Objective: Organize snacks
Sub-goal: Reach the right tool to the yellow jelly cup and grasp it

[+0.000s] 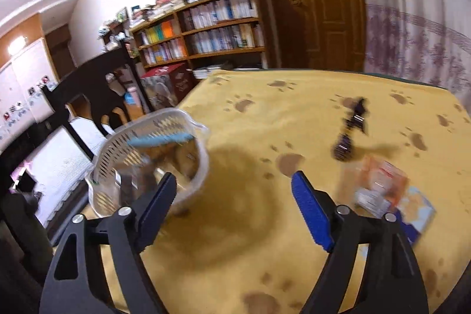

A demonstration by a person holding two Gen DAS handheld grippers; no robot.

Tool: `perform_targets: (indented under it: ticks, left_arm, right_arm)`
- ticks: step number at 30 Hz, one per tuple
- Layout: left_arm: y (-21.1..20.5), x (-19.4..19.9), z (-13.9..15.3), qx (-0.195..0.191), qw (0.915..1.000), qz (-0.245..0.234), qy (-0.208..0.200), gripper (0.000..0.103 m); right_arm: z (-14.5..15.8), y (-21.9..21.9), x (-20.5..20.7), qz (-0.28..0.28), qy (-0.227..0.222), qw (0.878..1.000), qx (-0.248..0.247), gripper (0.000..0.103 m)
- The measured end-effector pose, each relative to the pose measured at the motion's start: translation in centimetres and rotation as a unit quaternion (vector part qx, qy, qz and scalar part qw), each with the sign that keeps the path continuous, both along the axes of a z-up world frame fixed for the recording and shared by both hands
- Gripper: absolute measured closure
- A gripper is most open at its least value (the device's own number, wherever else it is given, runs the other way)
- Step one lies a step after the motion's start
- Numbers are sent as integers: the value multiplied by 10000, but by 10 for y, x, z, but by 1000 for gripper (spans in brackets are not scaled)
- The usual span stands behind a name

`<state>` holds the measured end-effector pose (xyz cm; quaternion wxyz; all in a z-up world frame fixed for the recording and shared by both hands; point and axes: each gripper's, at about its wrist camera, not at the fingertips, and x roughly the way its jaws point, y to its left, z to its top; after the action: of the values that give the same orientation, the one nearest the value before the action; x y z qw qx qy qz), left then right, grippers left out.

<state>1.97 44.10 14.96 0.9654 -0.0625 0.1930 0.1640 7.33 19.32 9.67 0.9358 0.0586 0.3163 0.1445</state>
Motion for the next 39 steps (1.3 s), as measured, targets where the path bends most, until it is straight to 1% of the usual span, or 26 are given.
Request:
perform_targets:
  ticks: [4, 6, 13, 15, 19, 23, 26, 31, 33, 36, 38, 39]
  left_arm:
    - [-12, -1, 1, 125, 9999, -87, 3, 3]
    - [-18, -1, 1, 152, 9998, -113, 8, 3]
    - [-47, 1, 0, 382, 9985, -393, 72, 3]
    - [-57, 2, -3, 462, 9978, -451, 139, 3]
    - [-76, 2, -6, 585, 9962, -604, 225, 3]
    - [-89, -1, -8, 693, 9949, -685, 253, 3]
    - [-95, -3, -10, 622, 9946, -781, 291, 3]
    - [-102, -1, -15, 565, 9942, -814, 417, 3]
    - [-105, 1, -16, 528, 9939, -859, 456, 3]
    - [-109, 2, -17, 390, 9928, -1014, 511, 3]
    - [-112, 1, -17, 402, 9924, -1041, 520, 3]
    - [-113, 1, -18, 413, 9922, -1052, 524, 3]
  right_arm:
    - [-11, -35, -23, -287, -6, 9993, -221, 29]
    - [-16, -56, -32, -415, 75, 9988, -251, 31]
    - [-43, -129, -67, -902, 352, 9945, -411, 32]
    - [-52, -144, -72, -986, 451, 9933, -388, 32]
    - [-69, -166, -75, -1037, 638, 9924, -163, 32]
    - [-78, -170, -67, -809, 779, 9937, 23, 32]
    - [-82, -168, -68, -641, 903, 9938, 68, 32]
    - [-81, -168, -80, -304, 1215, 9911, 455, 32]
    - [-82, -166, -85, -173, 1310, 9899, 504, 32]
    - [-83, -158, -94, 10, 1313, 9904, 432, 32]
    - [-83, -151, -97, 49, 1210, 9924, 237, 33]
    - [-83, -147, -97, 8, 1137, 9935, 46, 35]
